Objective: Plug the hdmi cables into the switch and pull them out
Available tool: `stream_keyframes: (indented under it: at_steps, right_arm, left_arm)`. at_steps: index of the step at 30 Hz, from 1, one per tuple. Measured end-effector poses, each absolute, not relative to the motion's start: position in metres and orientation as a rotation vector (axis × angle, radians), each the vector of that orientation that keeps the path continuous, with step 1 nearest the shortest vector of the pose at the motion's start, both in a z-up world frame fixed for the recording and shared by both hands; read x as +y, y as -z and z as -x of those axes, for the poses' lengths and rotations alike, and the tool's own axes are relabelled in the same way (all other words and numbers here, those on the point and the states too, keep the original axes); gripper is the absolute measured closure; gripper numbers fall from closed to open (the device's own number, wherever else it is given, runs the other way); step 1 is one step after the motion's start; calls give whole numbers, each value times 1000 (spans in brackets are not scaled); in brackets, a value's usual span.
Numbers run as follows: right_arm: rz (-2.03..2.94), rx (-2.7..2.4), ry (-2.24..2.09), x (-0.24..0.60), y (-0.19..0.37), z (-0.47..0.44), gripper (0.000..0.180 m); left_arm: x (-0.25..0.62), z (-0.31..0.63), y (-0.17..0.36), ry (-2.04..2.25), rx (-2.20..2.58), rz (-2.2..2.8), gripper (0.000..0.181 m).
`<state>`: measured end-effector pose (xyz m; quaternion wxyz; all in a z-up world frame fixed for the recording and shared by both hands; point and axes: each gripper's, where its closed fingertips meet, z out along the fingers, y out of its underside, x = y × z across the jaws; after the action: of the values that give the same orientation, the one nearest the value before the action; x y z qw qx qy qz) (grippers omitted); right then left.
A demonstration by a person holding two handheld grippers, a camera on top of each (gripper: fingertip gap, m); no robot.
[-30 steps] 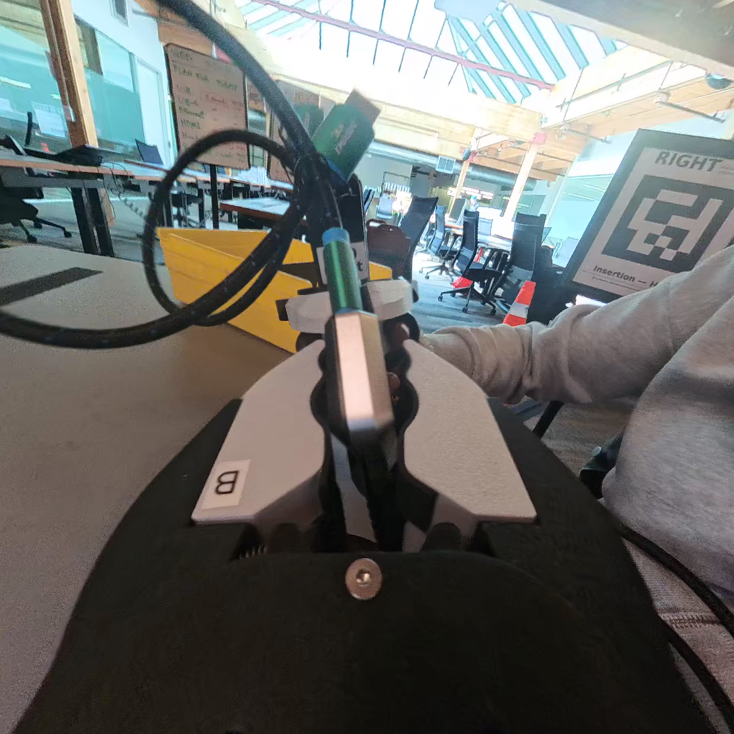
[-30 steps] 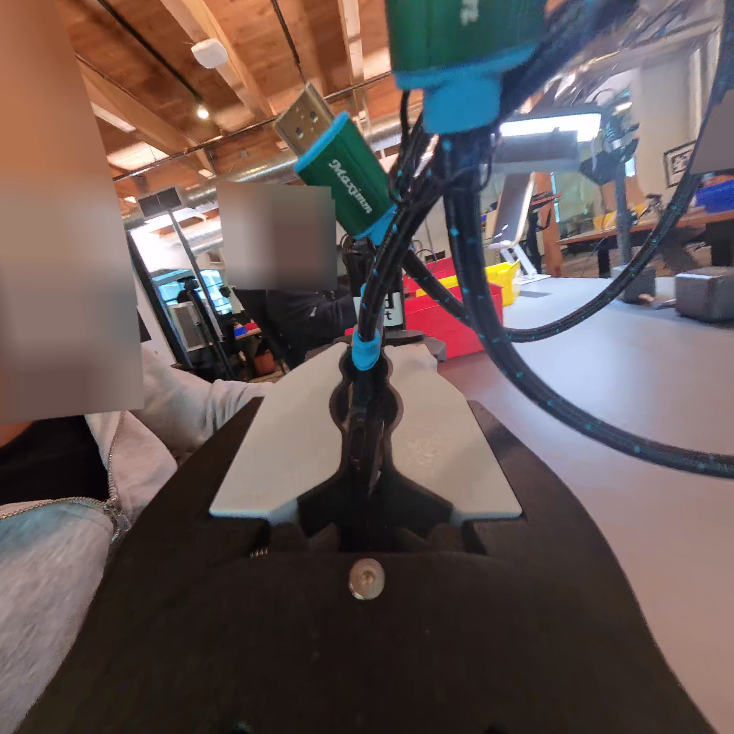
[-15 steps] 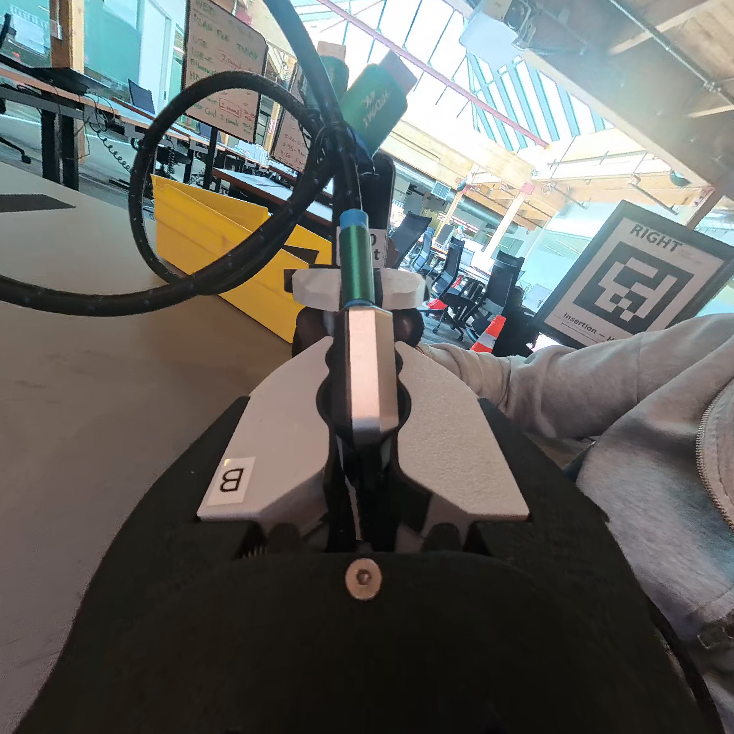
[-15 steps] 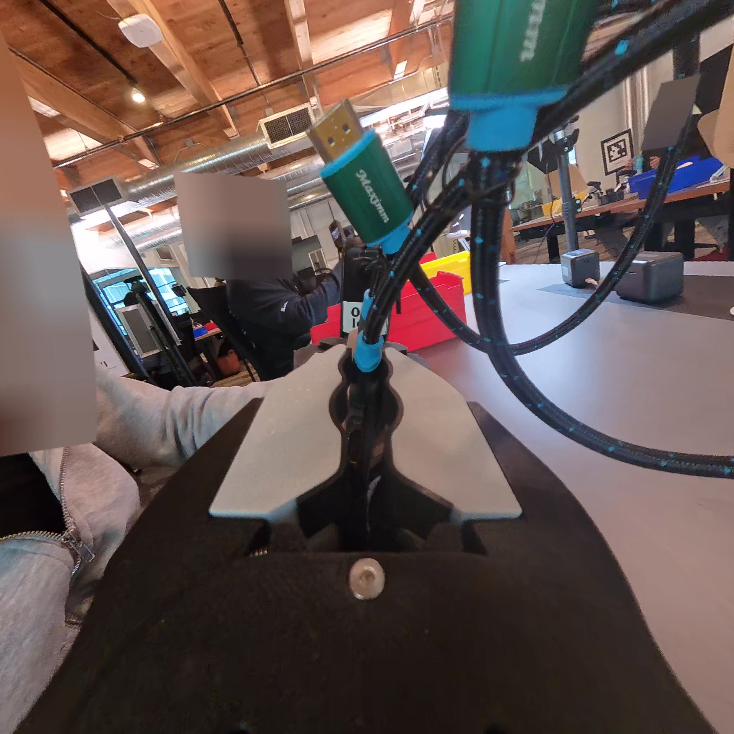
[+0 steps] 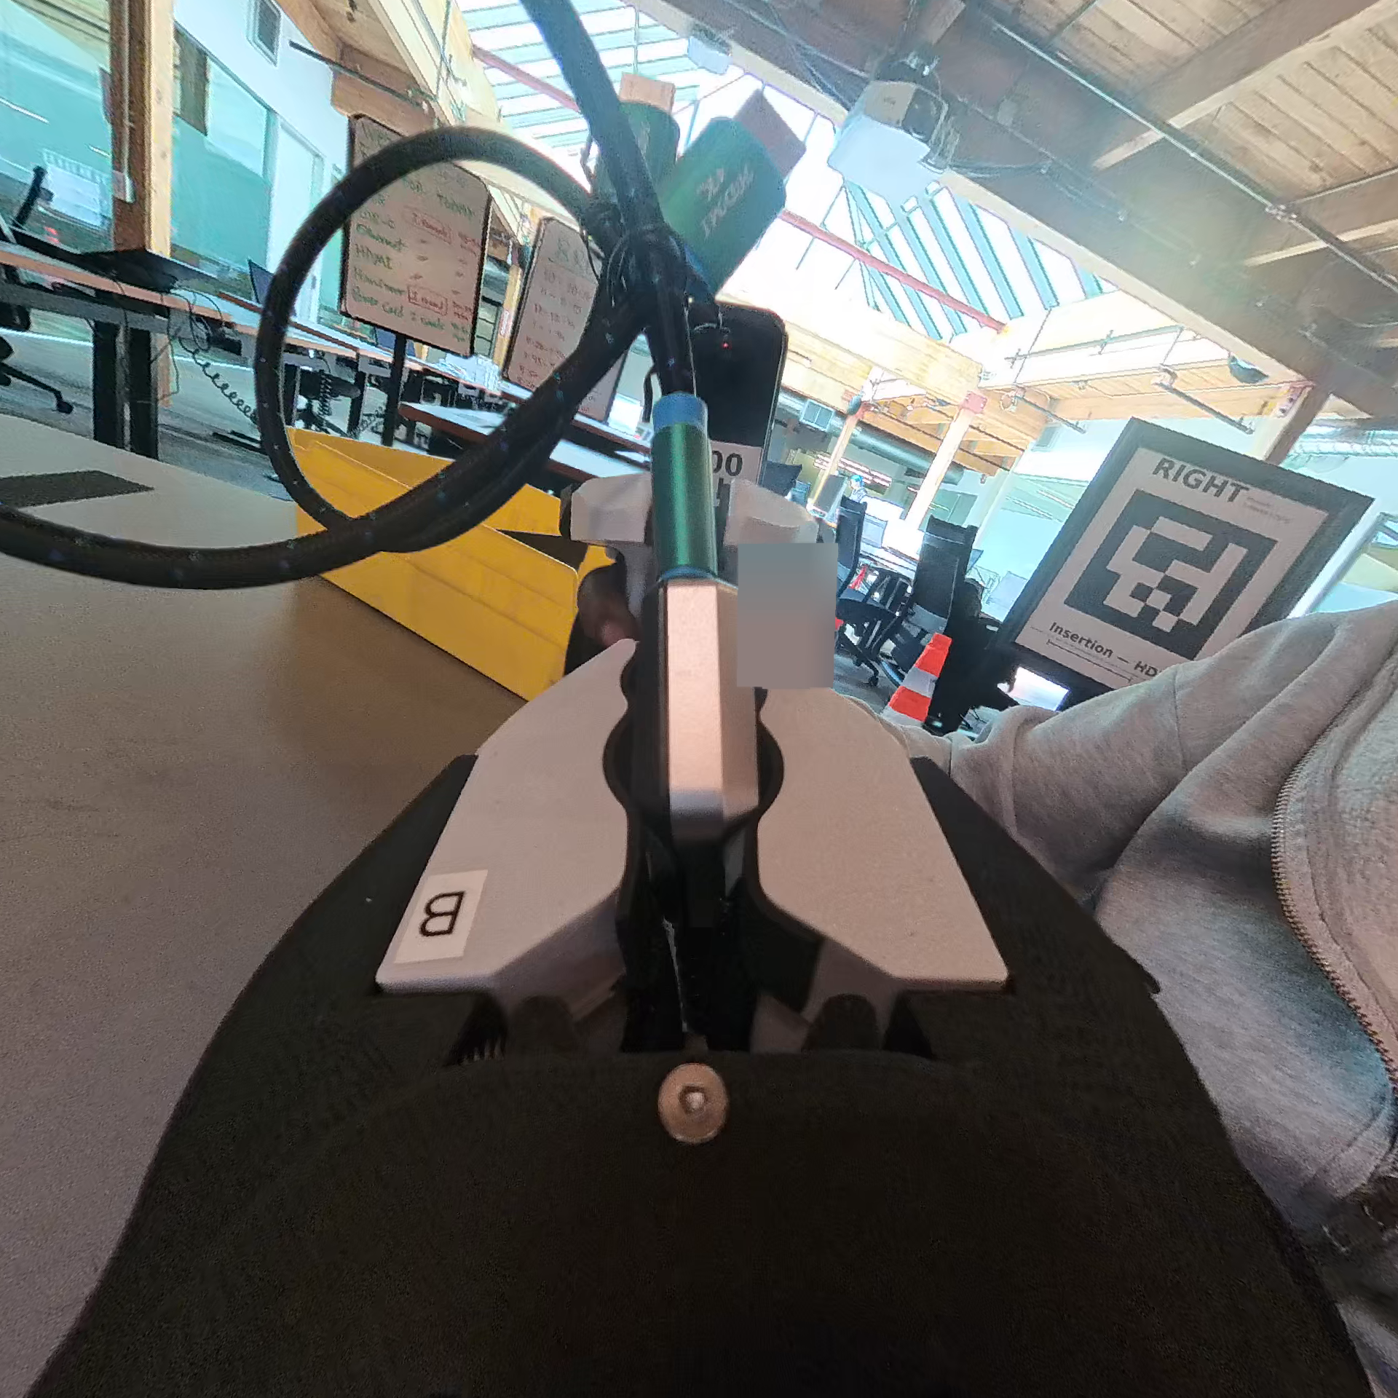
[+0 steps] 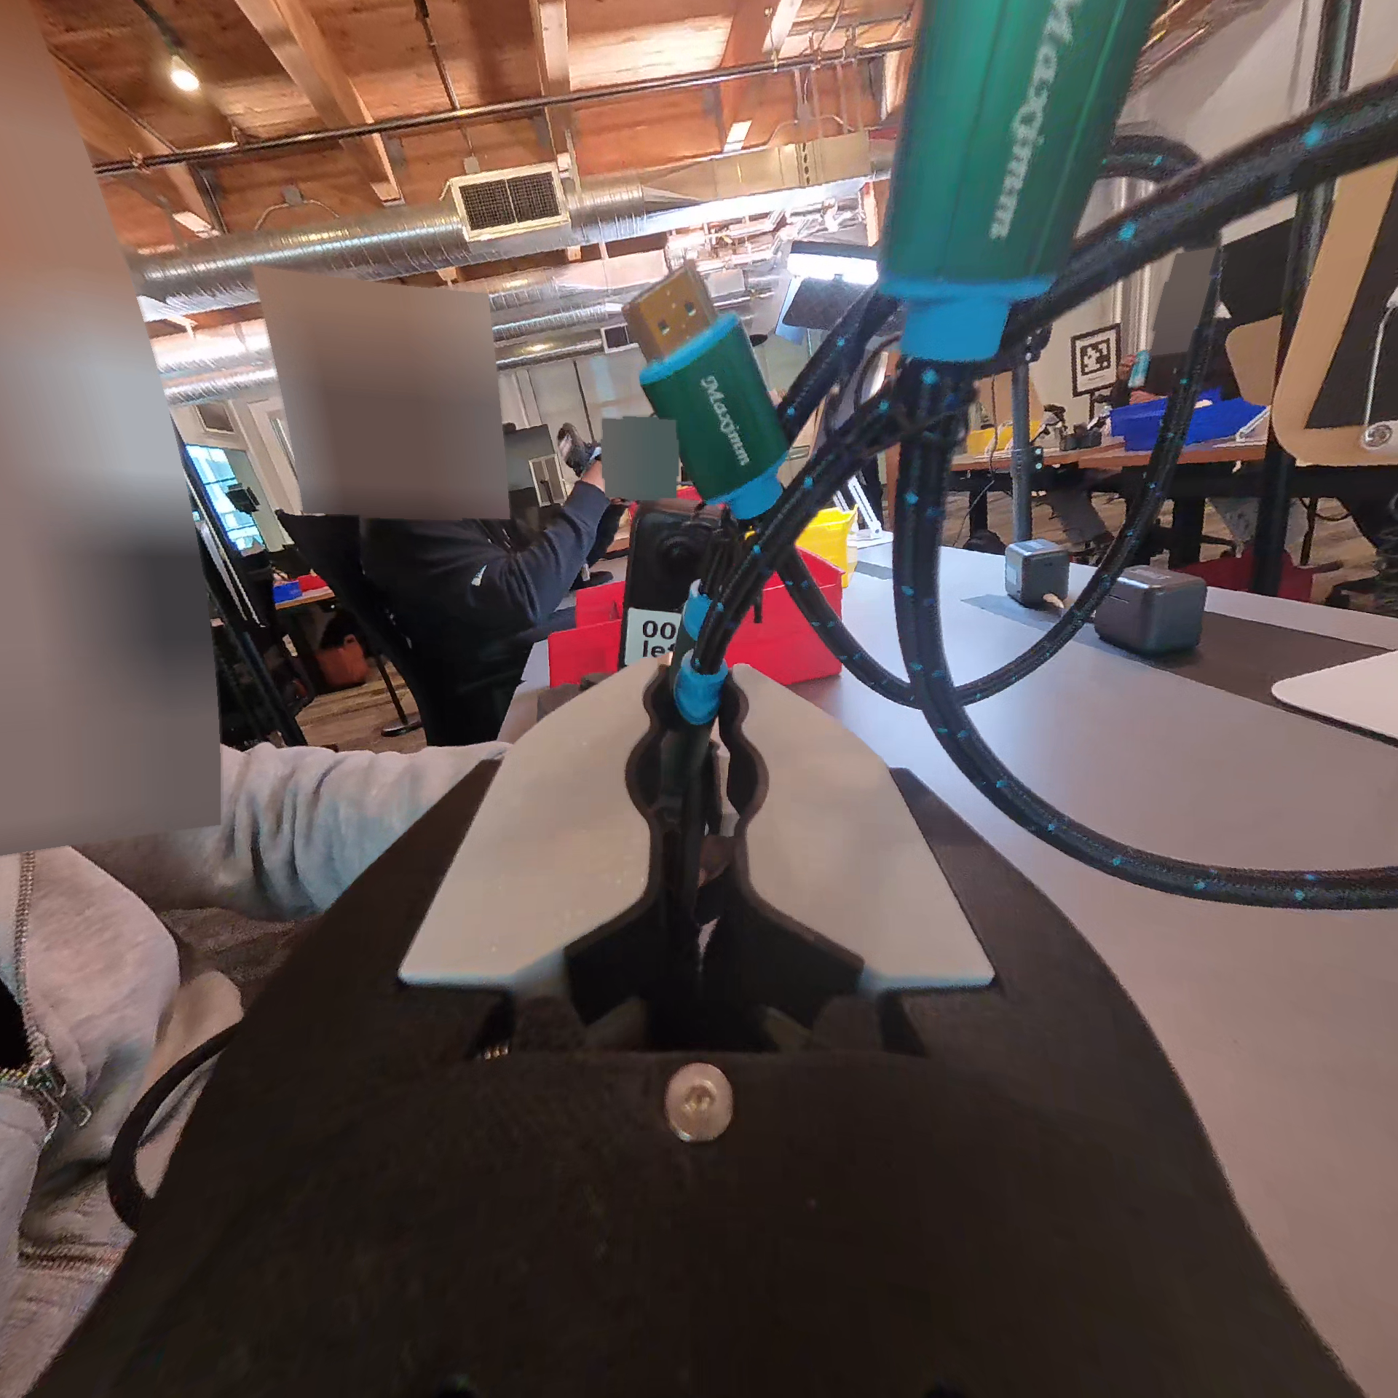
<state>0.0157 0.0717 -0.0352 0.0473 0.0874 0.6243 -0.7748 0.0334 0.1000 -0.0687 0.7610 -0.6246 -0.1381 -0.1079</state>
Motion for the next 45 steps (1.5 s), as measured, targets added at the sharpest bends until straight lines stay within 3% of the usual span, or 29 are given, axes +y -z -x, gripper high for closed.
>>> stream_keyframes:
  at_steps: [5, 7, 8, 12, 21, 24, 25, 26, 30, 35, 40, 45]
  right_arm:
    - [-277, 1797, 2278, 66, 38, -17, 168]
    - [-297, 1710, 2229, 63, 45, -22, 145]
    - [-293, 1726, 2185, 60, 52, -26, 144]
    - [-279, 1779, 2288, 60, 47, -21, 169]
    - [-287, 1857, 2407, 59, 30, -15, 171]
    - [-531, 1075, 2859, 173, -54, 34, 169]
    - [-553, 1067, 2970, 204, -67, 40, 169]
    - [-539, 1377, 2967, 196, -61, 37, 168]
    - [-443, 2131, 2704, 158, -29, 14, 168]
    - [-565, 2595, 2402, 201, -18, 1, 168]
    - [-871, 3130, 1618, 279, 29, -14, 167]
    - [-1057, 3515, 535, 381, 72, -17, 168]
  left_arm:
    - [95, -30, 71, 162, -261, 1343, 159]
    - [93, -29, 71, 191, -271, 1323, 159]
    - [93, -28, 71, 208, -280, 1312, 159]
    - [95, -31, 72, 196, -265, 1324, 158]
    - [94, -27, 60, 165, -294, 1280, 157]
    - [95, -41, 116, 162, -253, 1567, 160]
    - [98, -41, 119, 143, -257, 1587, 160]
    - [101, -36, 107, 125, -253, 1521, 159]
    - [86, -17, 67, 83, -257, 1298, 159]
    - [36, 7, 54, 18, -431, 1076, 159]
    - [36, 15, 56, 18, -482, 1068, 159]
    - [48, 7, 60, -6, -425, 1145, 159]
